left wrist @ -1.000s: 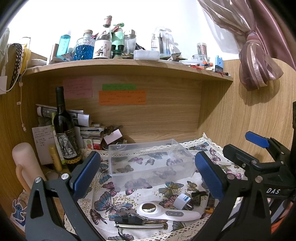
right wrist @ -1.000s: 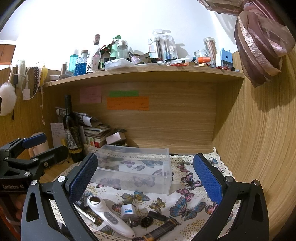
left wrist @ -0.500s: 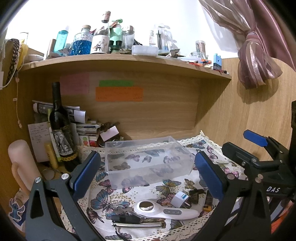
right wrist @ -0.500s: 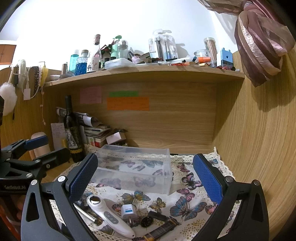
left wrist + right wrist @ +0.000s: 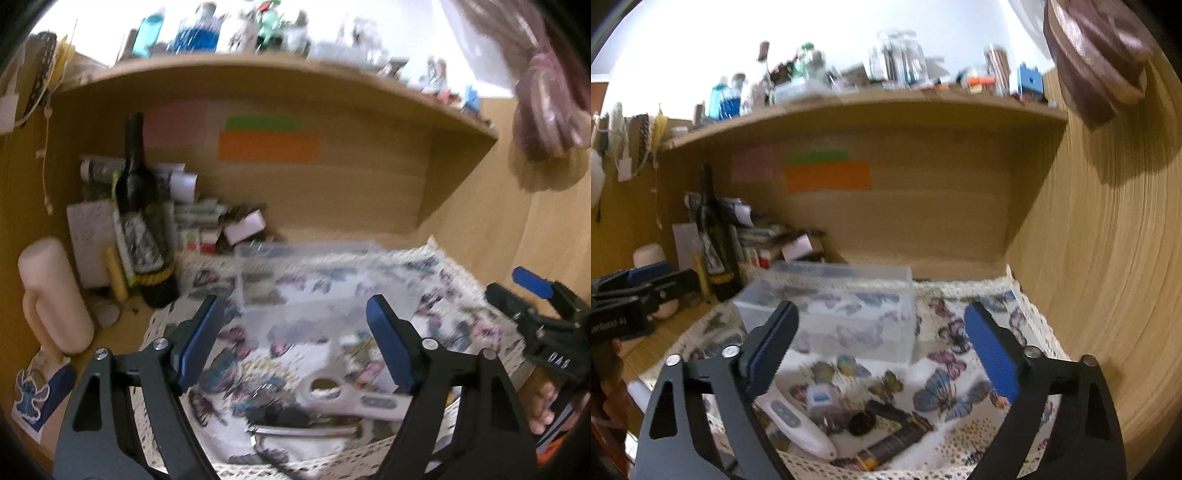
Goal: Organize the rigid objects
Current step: 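Grasp the silver tube with the left tool while the right grasps the gold-tipped flashlight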
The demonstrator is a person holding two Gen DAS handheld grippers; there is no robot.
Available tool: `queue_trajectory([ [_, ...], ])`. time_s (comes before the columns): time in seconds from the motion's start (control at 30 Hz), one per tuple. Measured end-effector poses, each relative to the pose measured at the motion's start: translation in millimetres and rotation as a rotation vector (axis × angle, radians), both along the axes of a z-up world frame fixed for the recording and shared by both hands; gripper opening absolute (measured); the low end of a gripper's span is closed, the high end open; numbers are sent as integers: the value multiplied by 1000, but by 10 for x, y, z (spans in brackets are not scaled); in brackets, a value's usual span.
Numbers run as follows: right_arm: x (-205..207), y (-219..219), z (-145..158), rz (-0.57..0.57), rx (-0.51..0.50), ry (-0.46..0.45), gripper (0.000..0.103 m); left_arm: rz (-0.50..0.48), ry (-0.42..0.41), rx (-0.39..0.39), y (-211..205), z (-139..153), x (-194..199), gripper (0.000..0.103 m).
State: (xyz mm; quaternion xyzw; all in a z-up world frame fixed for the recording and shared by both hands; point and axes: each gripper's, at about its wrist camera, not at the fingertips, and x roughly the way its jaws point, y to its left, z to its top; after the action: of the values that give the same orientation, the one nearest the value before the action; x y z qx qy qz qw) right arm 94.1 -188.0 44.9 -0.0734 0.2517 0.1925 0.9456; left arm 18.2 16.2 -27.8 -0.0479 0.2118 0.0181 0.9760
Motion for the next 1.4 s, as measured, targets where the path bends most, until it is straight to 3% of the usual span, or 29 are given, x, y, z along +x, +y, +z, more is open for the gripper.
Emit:
queue_trajectory([
  [0.17, 73, -104, -246, -14, -21, 98, 73, 30, 121, -23, 94, -328, 50, 79],
  [0.5, 60, -284, -725, -44, -61, 259, 72, 8, 329, -148, 41, -898, 69, 76],
  [0.7, 25, -288, -876, -17, -73, 308, 72, 10, 361, -147, -79, -987, 76, 75],
  [0.83, 38, -241, -965, 6, -65, 345, 71, 14, 357, -97, -218, -1014, 125, 74],
  [0.97, 68, -184, -1057, -1, -90, 355, 62, 26, 345, -45, -290, -1041, 189, 62],
  [1.07, 92, -178, -1090, -7, -92, 358, 57, 33, 335, -26, -277, -1040, 219, 43],
  [1.17, 114, -161, -1104, -16, -122, 344, 47, 27, 332, -12, -237, -1038, 202, 32],
  [1.27, 110, -174, -1102, -9, -155, 331, 38, 24, 328, 9, -174, -1032, 148, 23],
  [1.4, 108, -241, -1091, -7, -189, 320, 27, 30, 327, 47, -82, -1032, 80, 22],
])
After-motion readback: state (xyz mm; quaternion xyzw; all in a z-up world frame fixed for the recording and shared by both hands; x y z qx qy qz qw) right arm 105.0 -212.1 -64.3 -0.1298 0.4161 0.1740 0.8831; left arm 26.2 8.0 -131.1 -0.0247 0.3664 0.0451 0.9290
